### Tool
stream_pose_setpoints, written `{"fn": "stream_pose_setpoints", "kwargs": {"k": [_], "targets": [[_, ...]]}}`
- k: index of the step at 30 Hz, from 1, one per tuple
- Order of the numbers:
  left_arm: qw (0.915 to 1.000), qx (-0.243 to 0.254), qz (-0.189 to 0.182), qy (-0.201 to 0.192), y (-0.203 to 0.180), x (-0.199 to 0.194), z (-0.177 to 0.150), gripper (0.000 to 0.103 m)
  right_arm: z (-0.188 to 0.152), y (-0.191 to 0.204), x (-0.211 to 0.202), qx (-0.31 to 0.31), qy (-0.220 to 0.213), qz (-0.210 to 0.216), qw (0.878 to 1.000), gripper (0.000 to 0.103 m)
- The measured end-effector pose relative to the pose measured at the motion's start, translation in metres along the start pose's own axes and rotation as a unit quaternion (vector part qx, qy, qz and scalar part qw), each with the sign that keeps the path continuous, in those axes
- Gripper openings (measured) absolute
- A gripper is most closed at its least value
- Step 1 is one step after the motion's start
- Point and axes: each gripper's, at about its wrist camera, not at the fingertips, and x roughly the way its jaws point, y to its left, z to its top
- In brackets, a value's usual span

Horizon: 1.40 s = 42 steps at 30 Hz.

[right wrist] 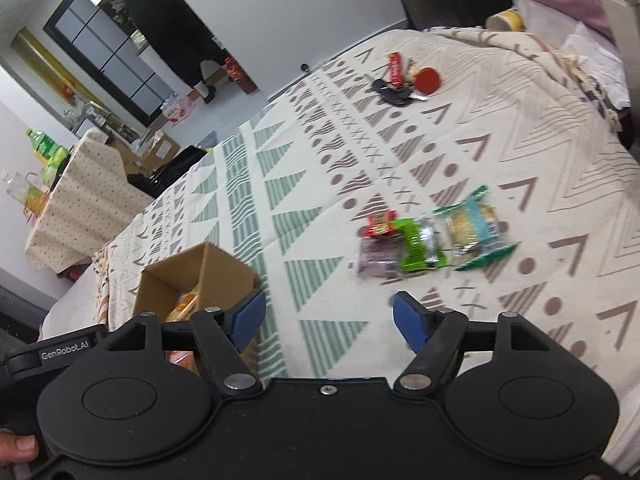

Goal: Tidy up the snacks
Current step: 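Move the left gripper to the purple candy bag while the right nears the cookie packet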

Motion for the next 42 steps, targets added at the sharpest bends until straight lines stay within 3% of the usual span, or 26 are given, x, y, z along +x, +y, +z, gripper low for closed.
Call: {"fn": "stream_pose_setpoints", "kwargs": {"k": [20,22,27,31,42], "targets": [[0.9986,0.049,-0.004,0.02,-0.079,0.032,-0.011,0.084,0.015,-0.077,-0.007,0.029,-0.007,-0.013,0.999,0.075],[0.9984,0.053,-0.003,0.021,-0.085,0.038,-0.011,0.084,0.017,-0.083,-0.006,0.03,-0.006,-0.014,0.999,0.077],[0.9979,0.061,0.001,0.023,-0.1,0.054,-0.011,0.084,0.021,-0.095,0.001,0.018,-0.003,-0.027,0.999,0.098],[0.9973,0.064,0.005,0.035,-0.109,0.072,-0.009,0.084,0.024,-0.101,0.012,0.009,0.004,-0.033,0.999,0.103],[0.9949,0.097,0.0,0.028,-0.132,0.117,0.002,0.084,0.037,-0.11,0.043,-0.035,0.025,-0.056,0.997,0.102]]}}
